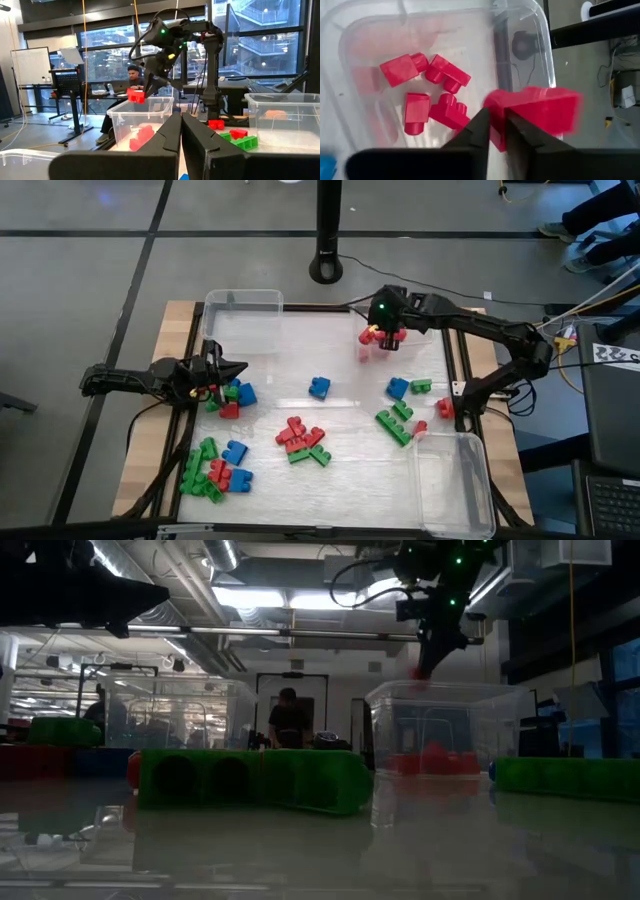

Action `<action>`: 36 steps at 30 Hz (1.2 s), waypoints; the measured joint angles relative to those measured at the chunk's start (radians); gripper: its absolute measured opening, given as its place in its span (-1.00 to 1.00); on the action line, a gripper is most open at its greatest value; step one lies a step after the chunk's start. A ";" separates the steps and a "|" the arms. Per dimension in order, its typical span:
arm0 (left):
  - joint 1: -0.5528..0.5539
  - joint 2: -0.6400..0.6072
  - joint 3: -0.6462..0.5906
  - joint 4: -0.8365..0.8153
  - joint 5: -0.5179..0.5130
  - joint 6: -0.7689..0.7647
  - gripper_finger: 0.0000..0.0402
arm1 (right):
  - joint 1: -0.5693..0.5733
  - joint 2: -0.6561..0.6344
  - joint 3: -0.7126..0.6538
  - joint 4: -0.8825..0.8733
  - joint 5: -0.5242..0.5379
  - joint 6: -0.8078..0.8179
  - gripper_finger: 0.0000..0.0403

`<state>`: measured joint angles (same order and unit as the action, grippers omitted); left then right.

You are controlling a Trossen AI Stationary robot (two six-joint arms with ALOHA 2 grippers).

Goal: Sort blocks
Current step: Put the red game piece into the top right transparent bin

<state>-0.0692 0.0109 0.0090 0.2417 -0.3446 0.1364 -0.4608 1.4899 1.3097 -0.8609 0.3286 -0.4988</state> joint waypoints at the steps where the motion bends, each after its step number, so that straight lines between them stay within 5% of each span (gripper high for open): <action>1: 0.000 0.000 0.000 0.000 0.000 -0.006 -0.98 | 0.000 0.000 -0.004 0.006 -0.001 0.004 -0.62; 7: 0.000 0.000 0.000 0.000 0.000 -0.020 -0.98 | 0.003 0.000 -0.005 -0.001 -0.044 0.005 -0.15; 14: 0.000 0.000 0.000 0.000 0.000 -0.019 -0.98 | 0.043 0.000 0.014 0.062 -0.254 0.003 0.15; 26: 0.000 0.000 0.000 -0.001 0.000 -0.017 -0.98 | 0.338 0.018 -0.053 0.428 -0.334 -0.036 0.20; 36: 0.000 0.000 0.000 0.001 0.000 -0.020 -0.98 | 0.490 0.187 -0.068 0.562 -0.342 0.039 0.20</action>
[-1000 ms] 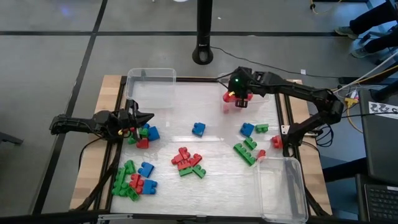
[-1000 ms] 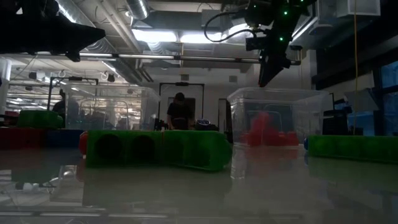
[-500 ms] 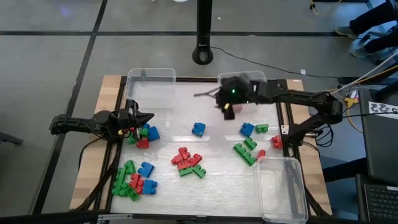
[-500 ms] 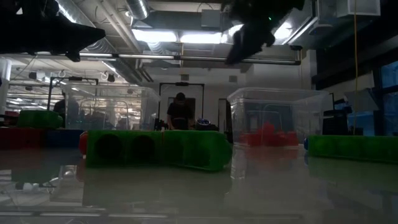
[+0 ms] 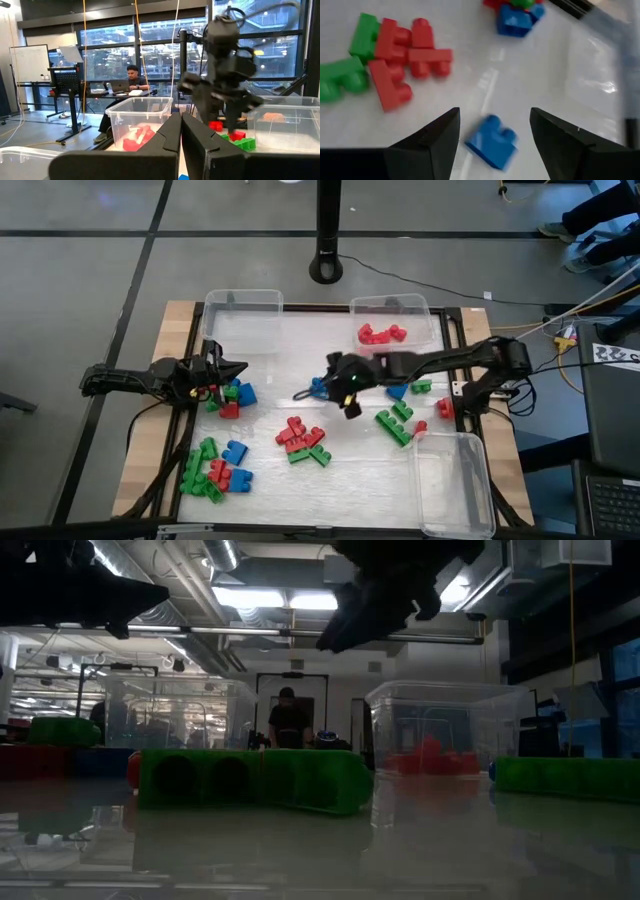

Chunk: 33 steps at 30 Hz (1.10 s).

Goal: Sort blocks
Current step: Put the red game piece into the top right transparent bin

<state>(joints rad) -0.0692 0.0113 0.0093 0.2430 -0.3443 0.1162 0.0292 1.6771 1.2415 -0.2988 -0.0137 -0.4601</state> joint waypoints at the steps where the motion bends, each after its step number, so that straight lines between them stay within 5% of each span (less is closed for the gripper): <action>1: 0.000 0.000 0.000 0.000 0.000 0.000 -0.98 | 0.009 0.017 0.000 0.021 -0.007 0.015 0.20; 7: 0.000 0.000 0.000 0.000 0.000 -0.003 -0.98 | 0.045 0.154 0.012 0.141 -0.052 0.074 0.32; 15: 0.000 0.001 0.000 0.000 0.000 -0.005 -0.98 | 0.057 0.244 0.042 0.144 -0.308 0.118 0.47; 33: 0.000 0.002 0.000 -0.001 0.000 -0.007 -0.98 | 0.078 0.393 0.042 0.184 -0.318 0.114 0.46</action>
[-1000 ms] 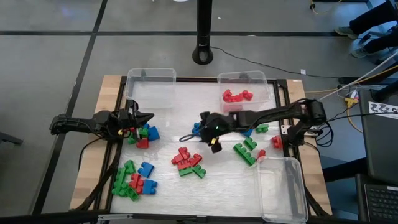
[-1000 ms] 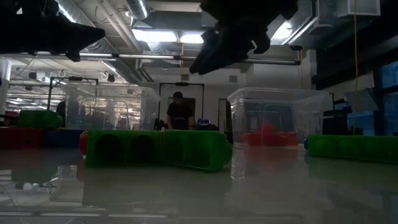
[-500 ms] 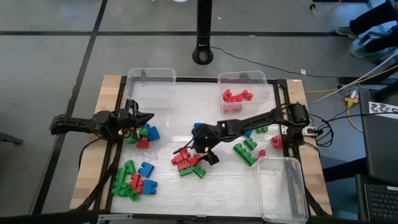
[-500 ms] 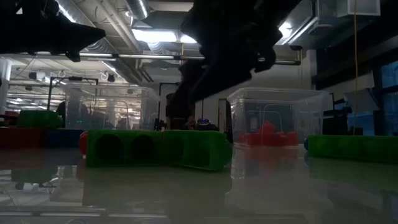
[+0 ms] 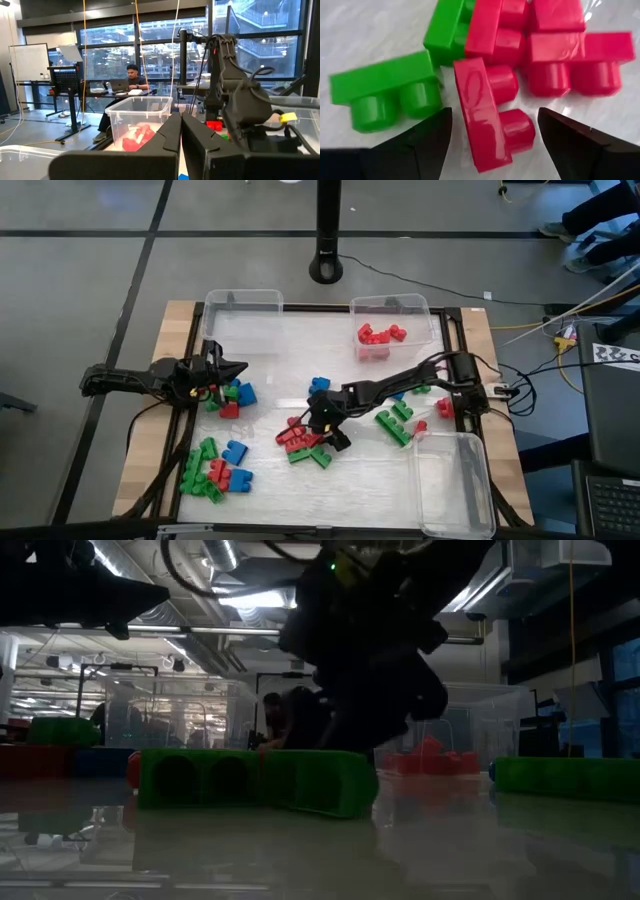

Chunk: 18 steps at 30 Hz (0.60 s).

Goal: Sort blocks
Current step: Put the red game piece into the top right transparent bin

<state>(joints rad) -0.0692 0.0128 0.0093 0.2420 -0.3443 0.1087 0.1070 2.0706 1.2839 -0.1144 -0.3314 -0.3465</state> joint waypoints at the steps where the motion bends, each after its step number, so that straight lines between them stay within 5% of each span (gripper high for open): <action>1: 0.000 0.000 0.000 0.000 0.000 0.000 -0.98 | 0.000 0.005 0.000 0.002 0.009 -0.004 0.46; 9: 0.000 0.000 0.000 0.000 0.000 0.004 -0.98 | -0.002 0.008 -0.001 0.003 0.073 -0.042 0.40; 18: 0.000 0.000 0.000 0.000 0.000 0.005 -0.98 | -0.003 0.033 0.002 0.027 0.042 -0.054 -0.11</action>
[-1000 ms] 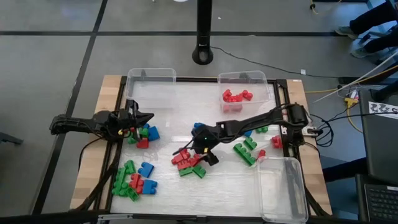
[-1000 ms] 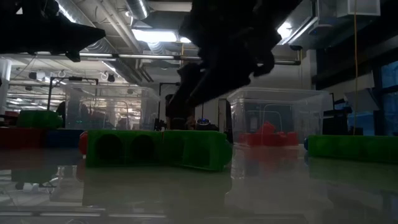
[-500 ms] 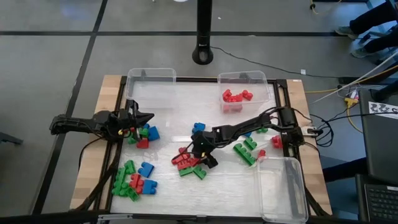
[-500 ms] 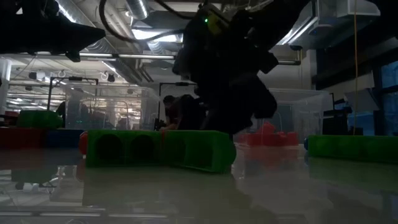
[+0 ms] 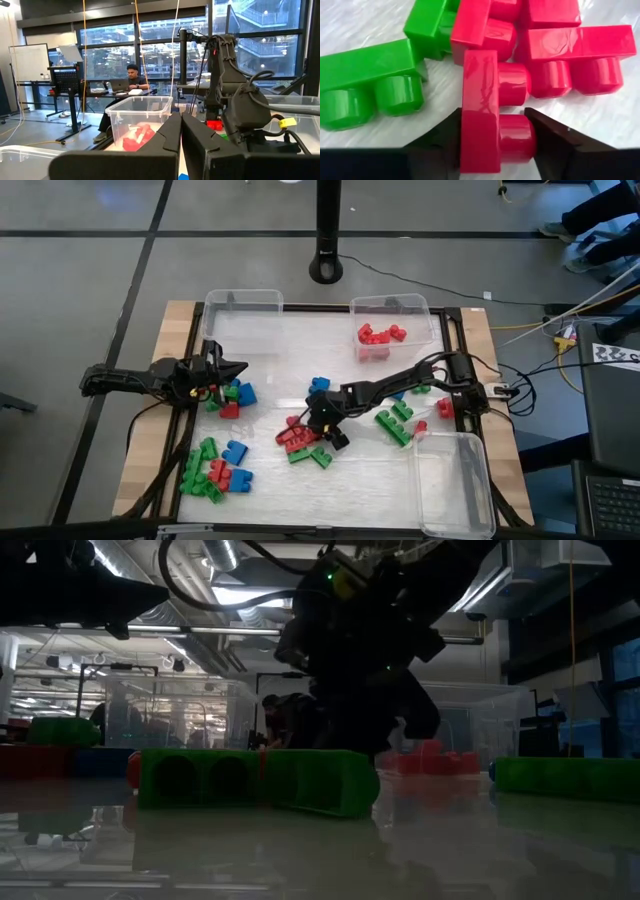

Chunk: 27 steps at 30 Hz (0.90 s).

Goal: Sort blocks
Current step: Put the red game piece into the top right transparent bin

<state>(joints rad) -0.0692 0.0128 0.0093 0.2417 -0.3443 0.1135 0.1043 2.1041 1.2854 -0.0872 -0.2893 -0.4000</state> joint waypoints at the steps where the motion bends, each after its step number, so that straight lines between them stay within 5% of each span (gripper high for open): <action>1: 0.000 0.000 0.000 0.000 0.000 0.000 -0.98 | 0.000 0.000 0.000 0.000 0.000 -0.001 -0.15; 16: 0.000 0.000 0.000 -0.001 0.000 0.002 -0.98 | 0.001 -0.051 -0.003 -0.030 0.041 -0.040 -0.16; 27: 0.000 0.000 0.000 0.000 0.000 0.002 -0.98 | -0.023 -0.267 -0.003 -0.251 0.265 -0.125 -0.09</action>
<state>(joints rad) -0.0692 0.0128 0.0093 0.2412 -0.3443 0.1154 0.0812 1.8372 1.2827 -0.3385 -0.0243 -0.5251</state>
